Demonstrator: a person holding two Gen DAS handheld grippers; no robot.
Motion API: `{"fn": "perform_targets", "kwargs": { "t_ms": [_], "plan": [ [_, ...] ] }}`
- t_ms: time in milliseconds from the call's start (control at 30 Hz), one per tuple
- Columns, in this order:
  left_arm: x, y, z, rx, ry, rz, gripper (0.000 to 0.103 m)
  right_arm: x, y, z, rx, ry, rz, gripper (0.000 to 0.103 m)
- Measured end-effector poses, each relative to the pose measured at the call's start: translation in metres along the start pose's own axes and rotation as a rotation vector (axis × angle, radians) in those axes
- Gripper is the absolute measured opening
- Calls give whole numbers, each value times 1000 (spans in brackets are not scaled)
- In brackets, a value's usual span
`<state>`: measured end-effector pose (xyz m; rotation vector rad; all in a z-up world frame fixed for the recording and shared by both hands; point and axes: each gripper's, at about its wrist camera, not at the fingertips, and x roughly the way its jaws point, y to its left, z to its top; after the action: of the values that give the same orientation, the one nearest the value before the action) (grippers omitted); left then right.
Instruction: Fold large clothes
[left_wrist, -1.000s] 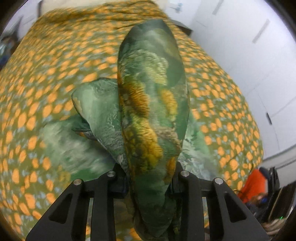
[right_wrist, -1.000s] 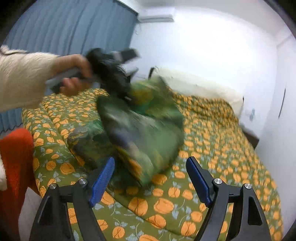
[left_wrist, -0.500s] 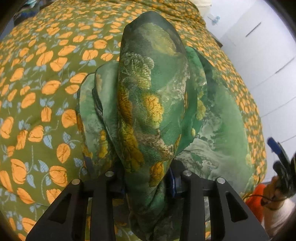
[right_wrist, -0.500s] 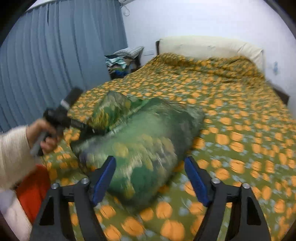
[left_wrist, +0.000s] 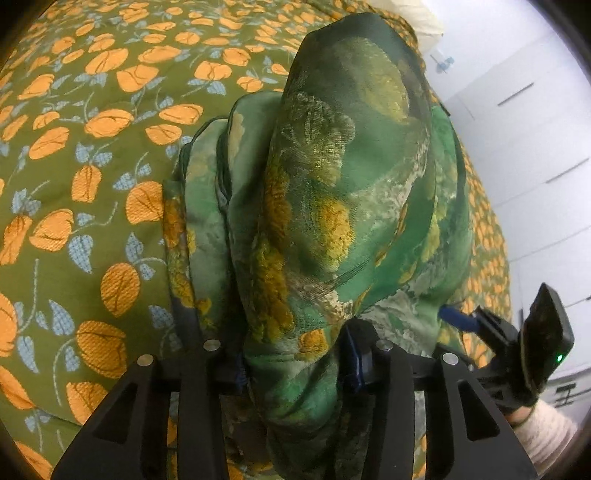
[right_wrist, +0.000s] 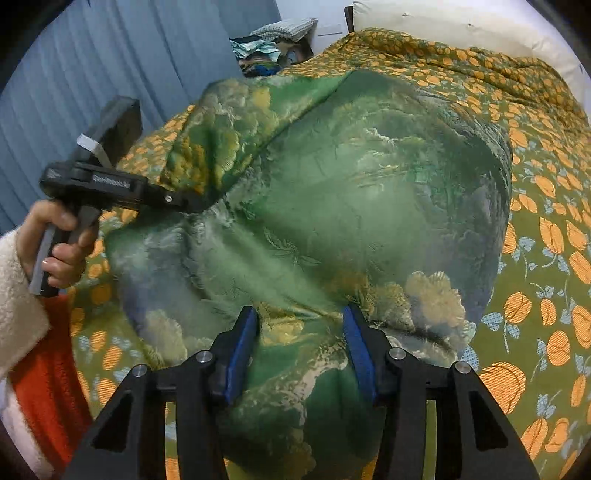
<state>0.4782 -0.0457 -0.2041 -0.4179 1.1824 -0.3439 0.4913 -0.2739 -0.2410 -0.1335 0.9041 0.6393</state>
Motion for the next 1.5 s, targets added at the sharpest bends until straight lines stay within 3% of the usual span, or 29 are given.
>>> {"fn": "perform_targets", "kwargs": {
  "t_ms": [133,200,300,400,467,533,600,667,800,867,967,1067,1133,1400,1500],
  "plan": [
    [-19,-12,-6,22,-9,-18,46,-26,0,20,-8,28,28,49],
    [-31,-17,-10,47,-14,-21,46,-52,-8,45,26,-4,58,49],
    [-37,-21,-19,52,-16,-24,47,-68,-27,92,74,-69,37,49],
    [-36,-14,-23,30,-17,-26,49,-44,-49,127,134,-49,17,49],
    [-35,-8,-21,4,-13,-37,50,-6,-57,135,183,24,9,49],
    [-30,0,-19,-23,-8,-36,50,43,-62,121,203,119,-14,49],
    [-23,5,-18,-34,7,-22,50,56,-58,109,181,109,-49,49],
    [-22,3,-17,-19,10,-13,50,49,-57,110,182,76,-56,49],
    [-22,2,-15,-6,9,-13,50,-11,-34,104,96,7,-52,49],
    [-20,3,-13,-18,8,-25,50,-41,-17,90,50,-18,-29,49],
    [-19,4,-13,-19,4,-27,50,-77,19,39,-27,-16,-34,49],
    [-11,1,-7,-11,16,-25,52,-64,39,-4,-83,53,-96,48],
    [-5,4,-11,15,18,-7,53,-47,35,-24,-48,82,-148,49],
    [4,-6,-12,9,5,31,54,-21,31,-40,-61,70,-218,53],
    [-8,-14,-23,0,-44,31,63,-38,28,-35,-24,55,-192,53]
  ]
}}
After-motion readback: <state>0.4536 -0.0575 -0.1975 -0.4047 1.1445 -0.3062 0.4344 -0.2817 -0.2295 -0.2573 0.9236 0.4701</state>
